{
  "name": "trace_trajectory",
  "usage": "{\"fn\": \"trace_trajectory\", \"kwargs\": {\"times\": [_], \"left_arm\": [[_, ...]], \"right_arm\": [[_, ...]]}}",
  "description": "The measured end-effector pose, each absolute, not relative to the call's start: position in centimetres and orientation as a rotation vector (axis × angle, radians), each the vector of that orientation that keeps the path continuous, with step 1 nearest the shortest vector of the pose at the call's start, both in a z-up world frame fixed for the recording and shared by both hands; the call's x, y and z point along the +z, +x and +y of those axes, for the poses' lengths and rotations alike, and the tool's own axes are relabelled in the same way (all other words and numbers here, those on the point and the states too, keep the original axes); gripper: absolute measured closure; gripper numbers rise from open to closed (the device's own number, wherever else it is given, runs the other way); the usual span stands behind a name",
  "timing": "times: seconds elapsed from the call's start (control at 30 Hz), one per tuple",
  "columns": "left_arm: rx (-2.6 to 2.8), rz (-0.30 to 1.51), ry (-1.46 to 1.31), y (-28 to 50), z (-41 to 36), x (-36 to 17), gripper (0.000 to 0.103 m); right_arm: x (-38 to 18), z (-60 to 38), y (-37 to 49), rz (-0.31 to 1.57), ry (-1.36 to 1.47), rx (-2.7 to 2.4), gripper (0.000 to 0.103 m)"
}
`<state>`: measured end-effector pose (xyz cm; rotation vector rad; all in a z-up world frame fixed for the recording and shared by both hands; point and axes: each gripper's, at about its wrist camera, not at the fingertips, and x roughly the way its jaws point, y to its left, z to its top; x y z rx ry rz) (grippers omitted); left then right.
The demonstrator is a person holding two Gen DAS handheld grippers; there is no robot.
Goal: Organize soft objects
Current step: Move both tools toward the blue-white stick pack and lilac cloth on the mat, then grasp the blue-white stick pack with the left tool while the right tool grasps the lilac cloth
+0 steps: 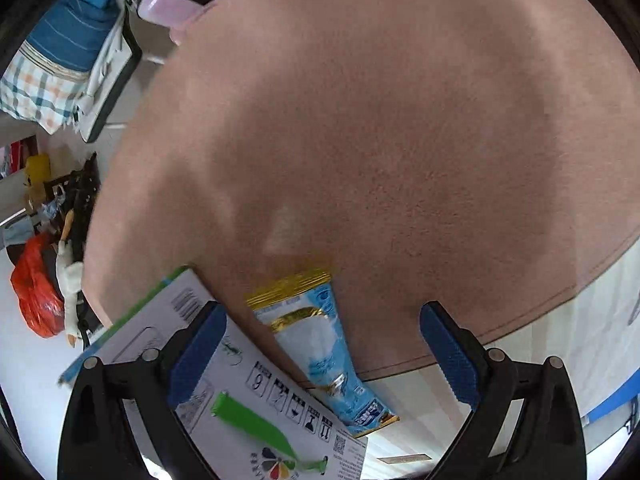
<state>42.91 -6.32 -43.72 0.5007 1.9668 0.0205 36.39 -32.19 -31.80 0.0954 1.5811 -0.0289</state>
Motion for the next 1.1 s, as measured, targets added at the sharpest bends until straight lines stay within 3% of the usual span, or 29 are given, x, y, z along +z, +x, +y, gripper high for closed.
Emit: {"fn": "trace_trajectory", "kwargs": {"times": [0.27,0.37,0.4,0.43,0.9,0.93,0.97,1.03,1.1], "left_arm": [[0.004,2.029,0.427,40.9,-5.9,-43.8,0.008],[-0.004,2.032,0.328,39.9,-6.1,-42.9,0.041],[-0.016,2.037,0.3,39.6,-6.3,-42.7,0.058],[-0.026,2.042,0.267,39.1,-6.5,-42.5,0.068],[-0.097,1.931,-0.047,38.0,-10.2,-39.8,0.071],[-0.1,1.927,-0.043,38.1,-10.5,-39.7,0.069],[-0.103,1.929,-0.044,37.9,-10.6,-39.6,0.069],[-0.117,1.938,-0.064,37.9,-10.9,-39.2,0.062],[-0.131,1.946,-0.074,37.4,-10.3,-39.2,0.059]], "right_arm": [[-32.5,-34.3,36.7,1.584,0.118,-0.031,0.0],[-33.2,-35.5,36.7,1.597,0.131,-0.04,0.0],[-33.4,-35.8,36.7,1.6,0.132,-0.041,0.0],[-33.6,-36.1,36.7,1.603,0.132,-0.039,0.0],[-39.3,-36.3,38.6,1.658,-0.104,0.052,0.001],[-39.9,-36.5,38.7,1.683,-0.099,0.06,0.013],[-40.5,-36.8,38.7,1.719,-0.043,0.074,0.038],[-41.2,-37.5,38.5,1.784,0.107,0.091,0.053],[-41.5,-38.1,38.1,1.825,0.257,0.096,0.053]]}}
